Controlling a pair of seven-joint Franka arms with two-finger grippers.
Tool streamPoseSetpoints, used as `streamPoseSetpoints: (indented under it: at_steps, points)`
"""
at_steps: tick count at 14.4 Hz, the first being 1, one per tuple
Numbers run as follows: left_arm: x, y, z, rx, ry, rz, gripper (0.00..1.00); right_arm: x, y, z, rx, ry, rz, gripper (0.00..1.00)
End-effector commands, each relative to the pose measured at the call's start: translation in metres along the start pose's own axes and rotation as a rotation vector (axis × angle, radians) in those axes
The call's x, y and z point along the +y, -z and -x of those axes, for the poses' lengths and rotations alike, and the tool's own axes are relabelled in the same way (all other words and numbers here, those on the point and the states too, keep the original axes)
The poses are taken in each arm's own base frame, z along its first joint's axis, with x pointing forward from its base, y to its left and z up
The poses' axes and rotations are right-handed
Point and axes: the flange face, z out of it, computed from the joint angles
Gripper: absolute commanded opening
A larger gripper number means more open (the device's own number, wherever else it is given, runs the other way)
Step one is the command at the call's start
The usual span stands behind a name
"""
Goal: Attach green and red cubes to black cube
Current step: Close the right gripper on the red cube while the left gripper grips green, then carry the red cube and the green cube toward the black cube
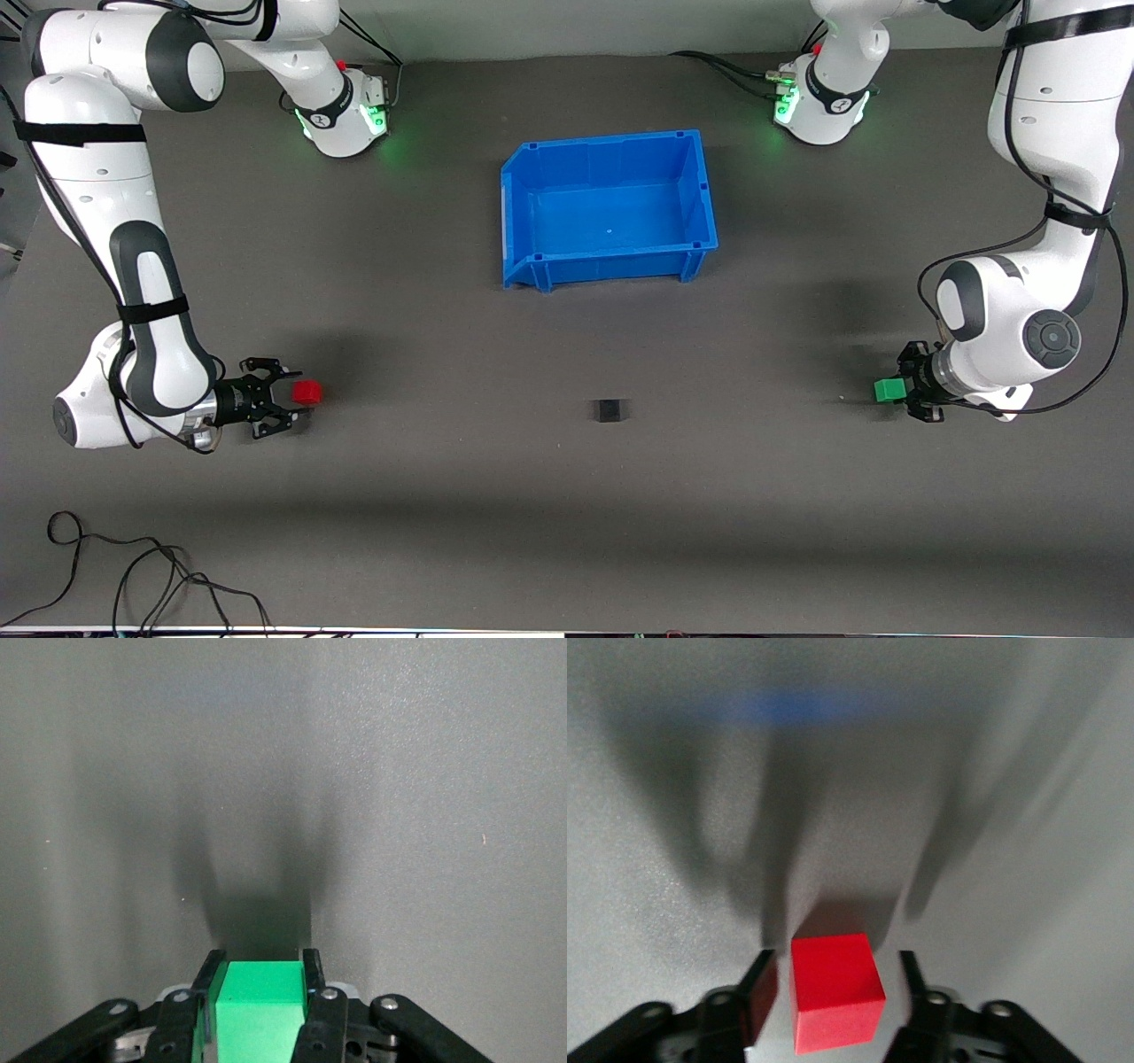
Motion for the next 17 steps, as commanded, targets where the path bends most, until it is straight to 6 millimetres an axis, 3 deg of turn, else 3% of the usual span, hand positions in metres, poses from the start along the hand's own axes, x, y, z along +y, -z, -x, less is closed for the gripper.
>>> streamPoseSetpoints:
  at_steps: [1,4,7,9,14,17]
  points:
    - [0.000,0.012,0.008,0.005,0.011,0.004,0.00,-0.001,0.001,0.002,-0.012,0.015,-0.022,0.34]
    - [0.005,0.018,0.010,0.005,0.031,0.018,0.00,-0.003,0.006,0.006,-0.010,0.020,-0.031,0.22]
    - [0.011,0.025,0.014,0.000,0.046,0.023,0.00,-0.010,0.018,0.020,-0.003,0.026,-0.047,0.19]
    - [0.016,0.032,0.022,-0.008,0.041,0.018,0.00,-0.015,0.036,0.035,0.004,0.006,-0.078,0.18]
    - [0.030,0.046,0.073,-0.011,0.064,0.039,0.00,-0.043,0.078,0.113,0.043,-0.015,-0.153,0.17]
    - [0.028,0.038,0.122,-0.009,0.009,0.042,0.00,-0.057,0.096,0.149,0.055,-0.038,-0.195,0.16]
